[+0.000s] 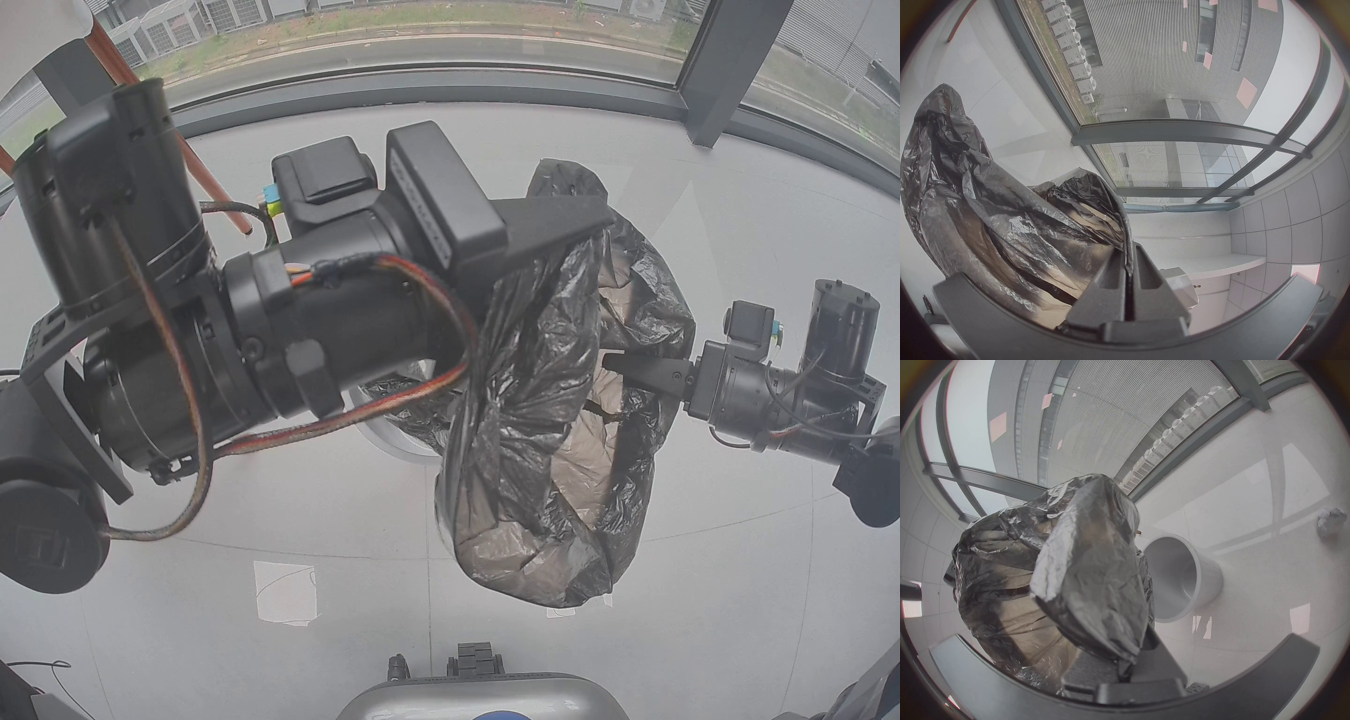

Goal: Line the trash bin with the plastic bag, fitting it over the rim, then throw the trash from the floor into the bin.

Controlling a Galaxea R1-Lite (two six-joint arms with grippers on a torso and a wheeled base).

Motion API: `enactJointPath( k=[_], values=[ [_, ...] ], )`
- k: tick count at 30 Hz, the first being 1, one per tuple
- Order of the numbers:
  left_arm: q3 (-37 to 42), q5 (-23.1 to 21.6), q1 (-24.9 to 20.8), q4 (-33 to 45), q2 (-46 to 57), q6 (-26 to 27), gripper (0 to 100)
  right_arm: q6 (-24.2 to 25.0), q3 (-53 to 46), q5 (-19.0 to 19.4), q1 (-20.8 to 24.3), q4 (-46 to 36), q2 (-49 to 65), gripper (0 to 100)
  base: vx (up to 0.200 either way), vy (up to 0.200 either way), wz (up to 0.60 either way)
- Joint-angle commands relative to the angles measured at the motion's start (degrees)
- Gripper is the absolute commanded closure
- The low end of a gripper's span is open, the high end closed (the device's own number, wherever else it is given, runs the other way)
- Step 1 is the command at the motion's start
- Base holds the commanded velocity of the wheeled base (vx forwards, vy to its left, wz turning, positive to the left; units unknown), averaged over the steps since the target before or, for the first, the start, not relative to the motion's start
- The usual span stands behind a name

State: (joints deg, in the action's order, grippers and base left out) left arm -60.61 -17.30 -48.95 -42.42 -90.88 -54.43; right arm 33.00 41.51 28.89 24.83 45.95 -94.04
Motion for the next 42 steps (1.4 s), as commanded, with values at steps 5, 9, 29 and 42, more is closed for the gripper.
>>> enactJointPath(
  k=[5, 9, 29, 42],
  values=[
    [0.58, 0.07, 0.17, -0.03, -0.26, -3.93, 100, 0.22, 8.06, 0.02, -0.84, -7.98, 2.63, 100, 0.0, 0.0, 0.0],
    [1.2, 1.3, 0.17, -0.03, -0.35, -4.28, 100, 0.13, 9.91, 0.02, -0.75, -13.43, 3.86, 100, 0.0, 0.0, 0.0],
    [4.71, 3.76, 2.54, -0.03, 0.27, -7.62, 100, -0.22, 14.04, -0.06, 1.1, -25.03, 4.39, 100, 0.0, 0.0, 0.0],
    [7.0, 6.22, 2.54, 0.24, 4.13, -7.62, 100, 0.13, 15.53, 0.02, 5.67, -28.46, 4.04, 100, 0.0, 0.0, 0.0]
  ],
)
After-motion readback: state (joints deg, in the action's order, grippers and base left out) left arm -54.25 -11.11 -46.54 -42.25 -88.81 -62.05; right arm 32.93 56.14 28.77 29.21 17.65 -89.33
